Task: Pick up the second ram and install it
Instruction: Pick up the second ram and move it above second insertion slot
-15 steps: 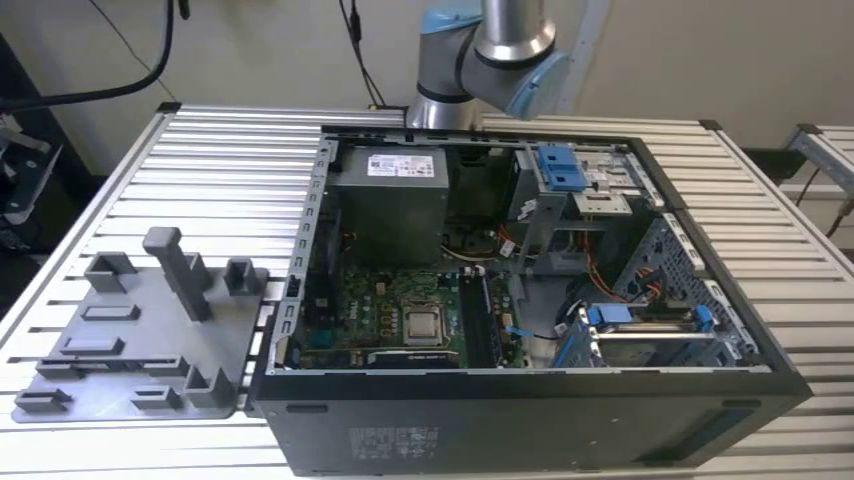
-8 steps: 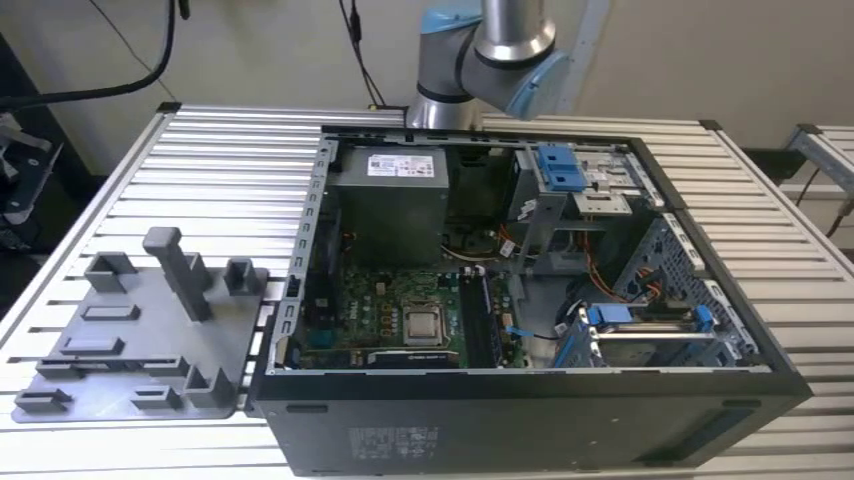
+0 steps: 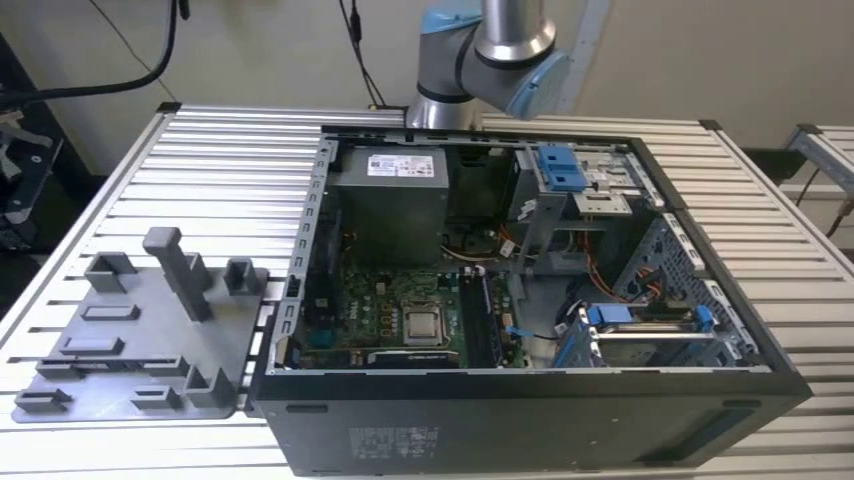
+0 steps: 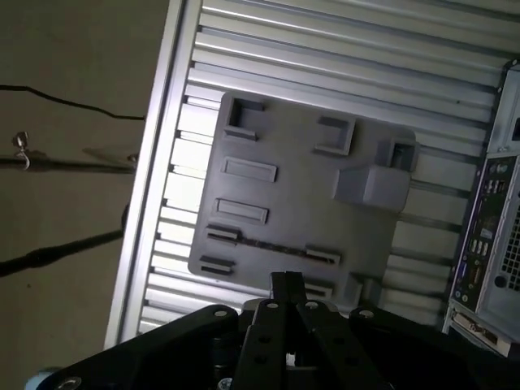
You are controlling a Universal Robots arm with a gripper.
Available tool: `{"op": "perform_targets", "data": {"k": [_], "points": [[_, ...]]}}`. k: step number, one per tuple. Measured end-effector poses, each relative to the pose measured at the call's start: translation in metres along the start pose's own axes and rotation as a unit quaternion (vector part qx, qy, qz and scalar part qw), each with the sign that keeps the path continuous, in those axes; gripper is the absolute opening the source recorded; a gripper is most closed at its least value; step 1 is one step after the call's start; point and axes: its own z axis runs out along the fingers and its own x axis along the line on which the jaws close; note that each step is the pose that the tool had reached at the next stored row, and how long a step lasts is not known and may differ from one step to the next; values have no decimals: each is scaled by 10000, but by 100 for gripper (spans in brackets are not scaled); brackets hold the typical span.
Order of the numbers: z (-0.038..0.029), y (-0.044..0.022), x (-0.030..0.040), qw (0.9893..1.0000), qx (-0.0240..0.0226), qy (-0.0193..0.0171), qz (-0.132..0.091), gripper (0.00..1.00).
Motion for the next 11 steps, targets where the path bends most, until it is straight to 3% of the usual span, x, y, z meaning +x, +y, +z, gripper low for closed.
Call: {"op": "perform_targets", "data": {"k": [5,11], "points": [[0,0,0,9996,3,13,-268,11],[0,0,0,9983,6,29,-579,11]]}}
